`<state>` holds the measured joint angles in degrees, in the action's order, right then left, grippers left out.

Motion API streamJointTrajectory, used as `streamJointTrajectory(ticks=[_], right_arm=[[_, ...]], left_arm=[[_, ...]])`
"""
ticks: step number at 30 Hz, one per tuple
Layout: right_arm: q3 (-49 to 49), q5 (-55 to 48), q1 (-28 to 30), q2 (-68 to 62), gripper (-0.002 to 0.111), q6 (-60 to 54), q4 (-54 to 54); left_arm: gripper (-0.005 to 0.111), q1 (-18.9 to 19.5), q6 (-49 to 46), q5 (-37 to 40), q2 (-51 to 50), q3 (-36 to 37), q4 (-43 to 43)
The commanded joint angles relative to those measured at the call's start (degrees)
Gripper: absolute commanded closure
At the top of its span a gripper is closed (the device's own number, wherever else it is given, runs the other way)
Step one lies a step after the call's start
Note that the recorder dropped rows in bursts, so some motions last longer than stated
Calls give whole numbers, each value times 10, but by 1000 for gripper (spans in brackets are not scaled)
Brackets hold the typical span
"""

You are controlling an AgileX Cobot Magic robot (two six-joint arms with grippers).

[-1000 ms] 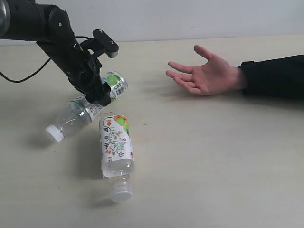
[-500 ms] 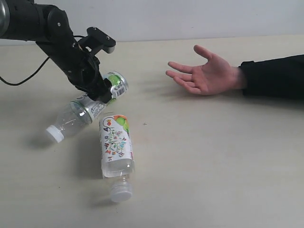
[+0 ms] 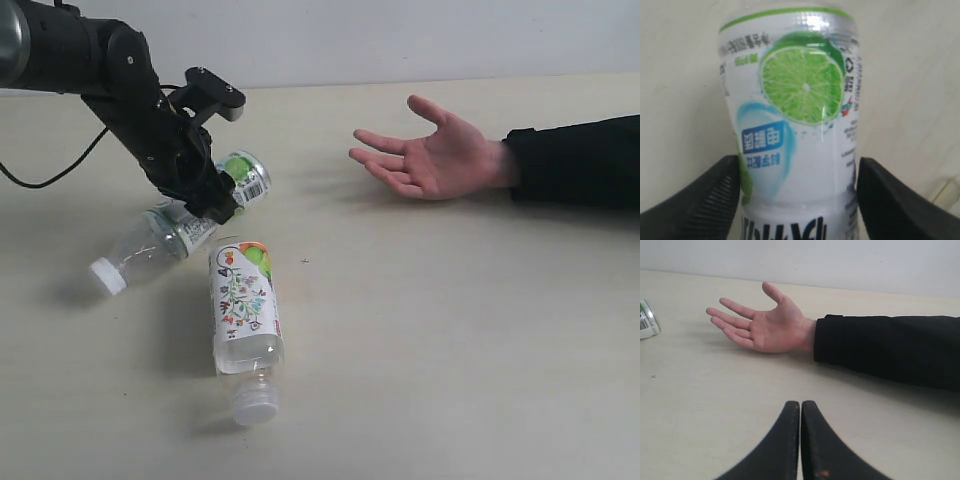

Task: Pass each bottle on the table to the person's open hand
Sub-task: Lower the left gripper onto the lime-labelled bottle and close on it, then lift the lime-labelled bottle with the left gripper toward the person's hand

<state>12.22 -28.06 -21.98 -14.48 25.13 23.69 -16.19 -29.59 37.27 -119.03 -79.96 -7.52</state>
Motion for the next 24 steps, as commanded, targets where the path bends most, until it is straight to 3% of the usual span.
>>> streamJointTrajectory(ticks=[1,6,19,24], right_arm=[[-3,4,0,5,107,1,5],[-3,4,0,5,107,1,5],[-3,4,0,5,107,1,5],[-3,4,0,5,107,1,5]], left_arm=[[63,2,5,-7,0,-3,3],[107,2,4,9,4,-30,35],[107,-16,-89,74,100,-124,58],[107,-56,-255,79,122,-128,58]])
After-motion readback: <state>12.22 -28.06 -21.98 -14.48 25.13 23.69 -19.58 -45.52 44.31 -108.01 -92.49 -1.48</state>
